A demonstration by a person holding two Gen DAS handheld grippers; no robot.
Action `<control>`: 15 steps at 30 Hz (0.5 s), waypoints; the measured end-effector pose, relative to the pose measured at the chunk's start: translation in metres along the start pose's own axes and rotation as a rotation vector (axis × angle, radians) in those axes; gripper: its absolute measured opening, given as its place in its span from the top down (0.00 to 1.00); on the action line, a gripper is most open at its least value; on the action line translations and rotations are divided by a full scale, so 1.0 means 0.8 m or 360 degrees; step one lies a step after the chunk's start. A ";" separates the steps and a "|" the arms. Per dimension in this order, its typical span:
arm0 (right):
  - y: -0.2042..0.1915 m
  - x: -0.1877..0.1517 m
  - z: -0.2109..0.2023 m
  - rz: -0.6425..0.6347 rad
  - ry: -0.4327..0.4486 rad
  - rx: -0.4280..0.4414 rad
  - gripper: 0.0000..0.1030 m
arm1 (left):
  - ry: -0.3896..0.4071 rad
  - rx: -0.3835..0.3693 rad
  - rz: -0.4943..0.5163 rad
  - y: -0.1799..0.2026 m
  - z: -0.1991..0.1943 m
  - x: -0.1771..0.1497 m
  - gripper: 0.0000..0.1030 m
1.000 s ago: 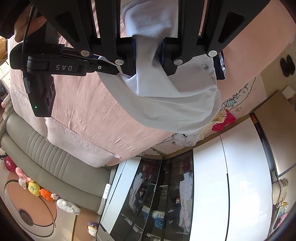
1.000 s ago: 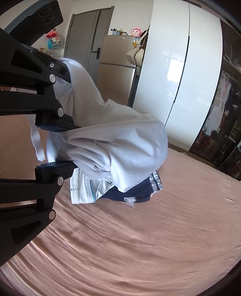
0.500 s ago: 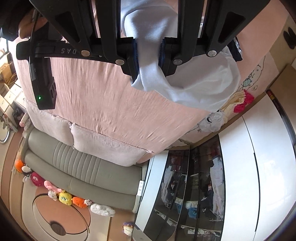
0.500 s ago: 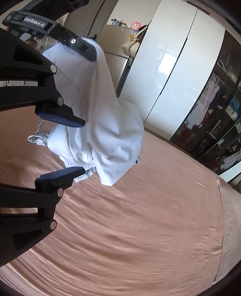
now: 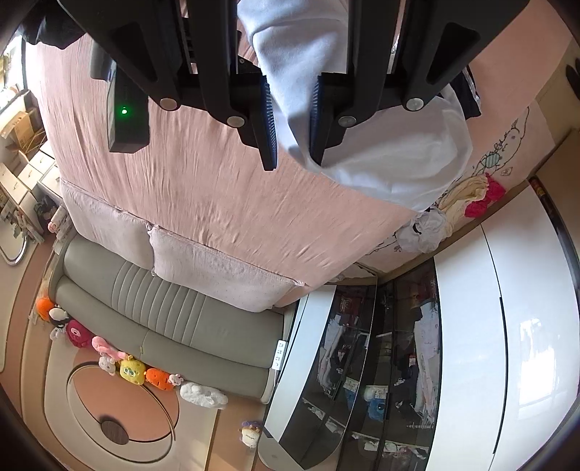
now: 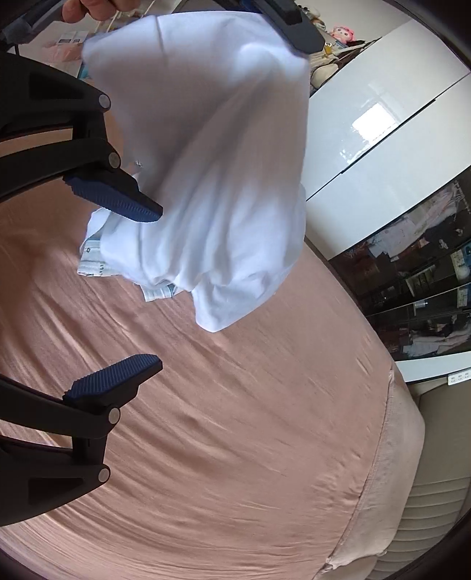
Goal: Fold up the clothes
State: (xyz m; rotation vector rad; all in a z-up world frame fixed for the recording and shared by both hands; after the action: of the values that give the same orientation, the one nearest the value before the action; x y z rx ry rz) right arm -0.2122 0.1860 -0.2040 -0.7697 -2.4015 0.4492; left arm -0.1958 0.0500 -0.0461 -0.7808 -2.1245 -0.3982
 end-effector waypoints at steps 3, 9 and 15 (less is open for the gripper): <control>-0.011 0.007 0.023 0.0014 -0.0070 0.0041 0.27 | -0.0039 0.0029 0.0030 -0.002 0.005 0.002 0.86; -0.007 0.013 0.046 0.0107 -0.0187 0.0101 0.27 | -0.0132 -0.0047 -0.0058 -0.018 0.017 -0.002 0.85; 0.008 0.010 0.054 0.0141 -0.0234 0.0059 0.27 | -0.0114 -0.0055 -0.0196 -0.028 0.016 -0.005 0.83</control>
State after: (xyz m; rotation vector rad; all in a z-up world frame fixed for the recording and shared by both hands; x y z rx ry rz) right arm -0.2412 0.1900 -0.2371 -0.8558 -2.4939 0.6033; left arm -0.2159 0.0376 -0.0575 -0.6949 -2.2450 -0.4800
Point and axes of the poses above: each gripper's, at about its wrist camera, not at the fingertips, and z roughly the way its jaws point, y to its right, x to its top, the point moved 1 cm from there along z, roughly the way its jaws point, and after that the axes turned 12 degrees about z, right-handed, at the moved point
